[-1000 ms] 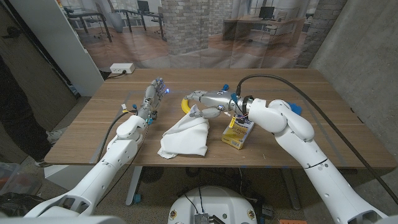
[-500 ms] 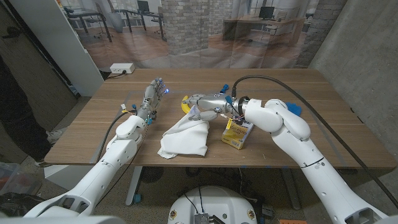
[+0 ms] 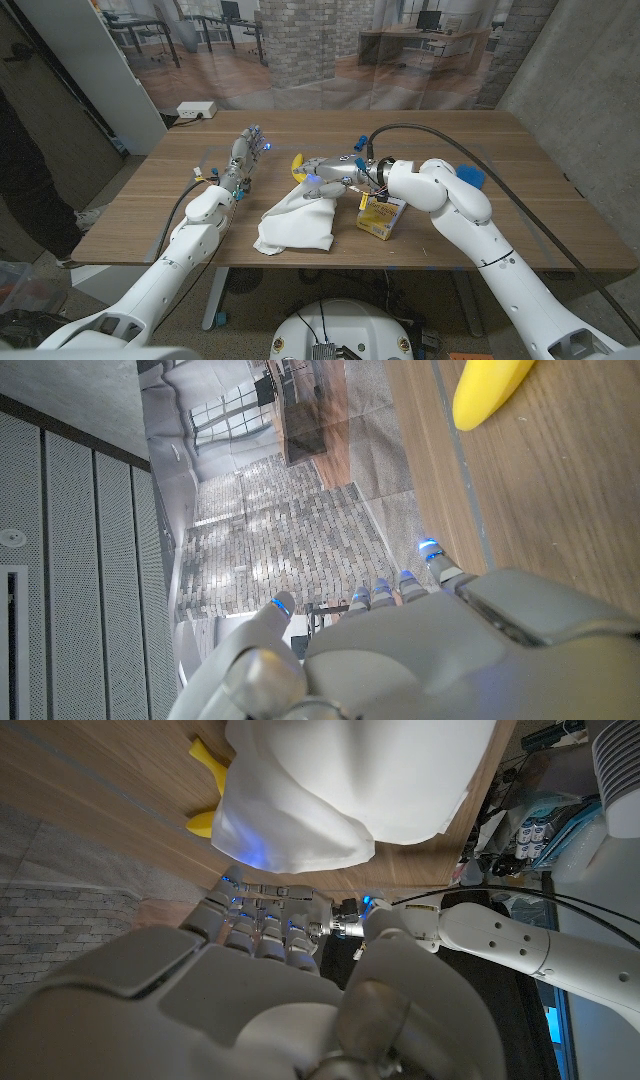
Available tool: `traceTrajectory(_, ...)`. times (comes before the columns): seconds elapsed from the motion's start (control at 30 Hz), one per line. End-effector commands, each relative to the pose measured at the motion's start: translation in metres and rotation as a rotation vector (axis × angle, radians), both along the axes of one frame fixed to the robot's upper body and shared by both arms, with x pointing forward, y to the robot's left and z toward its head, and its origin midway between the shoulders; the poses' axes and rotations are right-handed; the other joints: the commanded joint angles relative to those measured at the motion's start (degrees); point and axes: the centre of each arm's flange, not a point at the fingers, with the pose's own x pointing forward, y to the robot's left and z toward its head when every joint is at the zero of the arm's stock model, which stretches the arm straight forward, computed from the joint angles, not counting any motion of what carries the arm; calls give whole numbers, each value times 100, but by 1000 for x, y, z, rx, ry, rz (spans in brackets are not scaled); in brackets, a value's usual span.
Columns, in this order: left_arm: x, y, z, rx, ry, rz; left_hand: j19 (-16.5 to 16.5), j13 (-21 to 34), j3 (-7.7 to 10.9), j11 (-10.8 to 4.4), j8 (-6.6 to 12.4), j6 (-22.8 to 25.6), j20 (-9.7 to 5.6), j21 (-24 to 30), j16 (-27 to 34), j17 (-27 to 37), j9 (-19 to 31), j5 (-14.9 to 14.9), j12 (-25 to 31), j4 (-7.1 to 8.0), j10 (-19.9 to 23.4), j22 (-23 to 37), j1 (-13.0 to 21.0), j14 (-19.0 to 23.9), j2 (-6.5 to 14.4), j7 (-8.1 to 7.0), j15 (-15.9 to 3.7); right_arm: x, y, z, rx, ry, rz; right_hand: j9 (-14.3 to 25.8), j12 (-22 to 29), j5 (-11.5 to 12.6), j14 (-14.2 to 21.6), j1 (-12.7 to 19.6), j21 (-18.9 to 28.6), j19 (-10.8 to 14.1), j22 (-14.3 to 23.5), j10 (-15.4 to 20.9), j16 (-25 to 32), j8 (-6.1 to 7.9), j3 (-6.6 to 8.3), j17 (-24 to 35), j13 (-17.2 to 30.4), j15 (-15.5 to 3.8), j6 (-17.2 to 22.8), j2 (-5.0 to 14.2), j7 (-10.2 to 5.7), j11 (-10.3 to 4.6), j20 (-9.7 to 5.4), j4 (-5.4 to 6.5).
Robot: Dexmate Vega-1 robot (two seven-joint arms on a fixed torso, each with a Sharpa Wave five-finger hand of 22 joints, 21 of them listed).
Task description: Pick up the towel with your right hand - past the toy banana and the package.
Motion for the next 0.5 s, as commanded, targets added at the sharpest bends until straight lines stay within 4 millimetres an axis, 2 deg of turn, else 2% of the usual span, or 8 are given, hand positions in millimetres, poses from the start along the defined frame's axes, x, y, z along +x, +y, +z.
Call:
traceTrajectory(0.03,1,2,-1,-5,5,5,-894,16,33,23,12,-789,40,-22,21,21,7,25,23,-9,-911,17,39,-1118,701,-28,12,8,4,-5,-39,21,-24,30,-3,-14,-1,50,-22,21,8,-32,5,0,-17,20,16,-19,-14,43,-21,1,73,3)
traceTrajectory(0.5,0,4,-2,-8,3,11,-880,16,24,32,17,-756,48,-26,23,21,8,23,23,-9,-904,17,34,-1108,683,-35,8,15,5,-11,-71,46,-39,32,-26,-22,-52,45,-43,-43,9,-131,-7,-33,-50,23,18,0,-136,8,-34,12,152,7)
